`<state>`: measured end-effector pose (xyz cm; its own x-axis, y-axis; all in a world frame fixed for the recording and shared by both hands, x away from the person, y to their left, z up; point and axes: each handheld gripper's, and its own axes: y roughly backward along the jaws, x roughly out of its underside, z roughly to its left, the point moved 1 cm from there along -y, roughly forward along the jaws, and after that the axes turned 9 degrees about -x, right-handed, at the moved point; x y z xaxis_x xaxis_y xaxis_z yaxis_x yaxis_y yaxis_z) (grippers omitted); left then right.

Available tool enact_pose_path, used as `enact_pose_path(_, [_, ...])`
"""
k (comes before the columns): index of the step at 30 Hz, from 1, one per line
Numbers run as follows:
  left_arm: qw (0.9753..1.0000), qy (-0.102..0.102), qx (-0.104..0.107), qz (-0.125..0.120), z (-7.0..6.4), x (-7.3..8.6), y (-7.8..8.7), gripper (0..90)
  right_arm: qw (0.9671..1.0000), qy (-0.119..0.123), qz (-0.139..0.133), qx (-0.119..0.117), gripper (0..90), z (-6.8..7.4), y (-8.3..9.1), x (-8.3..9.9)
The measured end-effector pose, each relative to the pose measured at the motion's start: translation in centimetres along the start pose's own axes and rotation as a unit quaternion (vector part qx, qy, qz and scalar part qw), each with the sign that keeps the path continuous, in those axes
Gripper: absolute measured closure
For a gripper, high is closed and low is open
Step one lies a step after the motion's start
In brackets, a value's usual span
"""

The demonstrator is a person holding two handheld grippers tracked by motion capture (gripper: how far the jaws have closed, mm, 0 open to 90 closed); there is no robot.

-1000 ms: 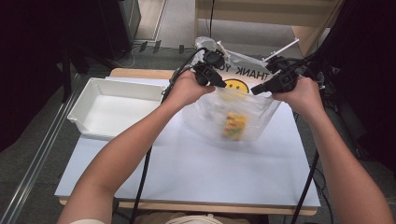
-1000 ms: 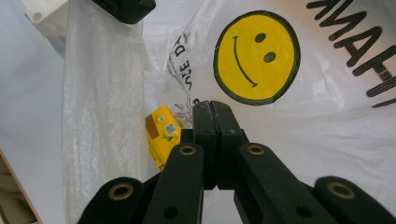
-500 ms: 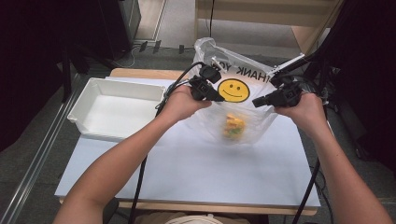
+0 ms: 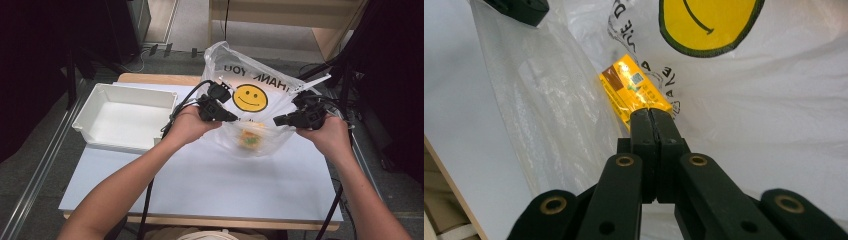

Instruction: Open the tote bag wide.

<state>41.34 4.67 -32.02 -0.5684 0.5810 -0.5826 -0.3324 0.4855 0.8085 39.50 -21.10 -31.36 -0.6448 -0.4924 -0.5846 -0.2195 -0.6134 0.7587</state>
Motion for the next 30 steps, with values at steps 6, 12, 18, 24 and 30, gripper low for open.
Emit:
enact_pose_path(6, [1.0000,0.007,0.005,-0.003,0.2,1.2,-0.7,90.0,0.9999,-0.011,-0.001,-0.003,90.0,-0.6,-0.5,1.2])
enact_pose_path(12, [0.9998,0.018,0.005,-0.005,0.7,2.0,-1.3,90.0,0.9997,-0.018,-0.011,-0.009,90.0,-1.1,-1.1,2.0])
enact_pose_path(18, [0.9998,0.022,0.004,-0.003,1.2,2.7,-2.2,90.0,0.9995,-0.025,-0.016,-0.011,90.0,-1.4,-2.0,2.7])
enact_pose_path(24, [0.9995,0.028,0.007,-0.008,1.4,3.5,-3.1,90.0,0.9991,-0.032,-0.022,-0.015,90.0,-2.0,-2.7,3.3])
enact_pose_path(30, [0.9992,0.038,0.008,-0.010,1.8,4.1,-3.9,90.0,0.9987,-0.042,-0.022,-0.019,90.0,-2.4,-3.8,4.0])
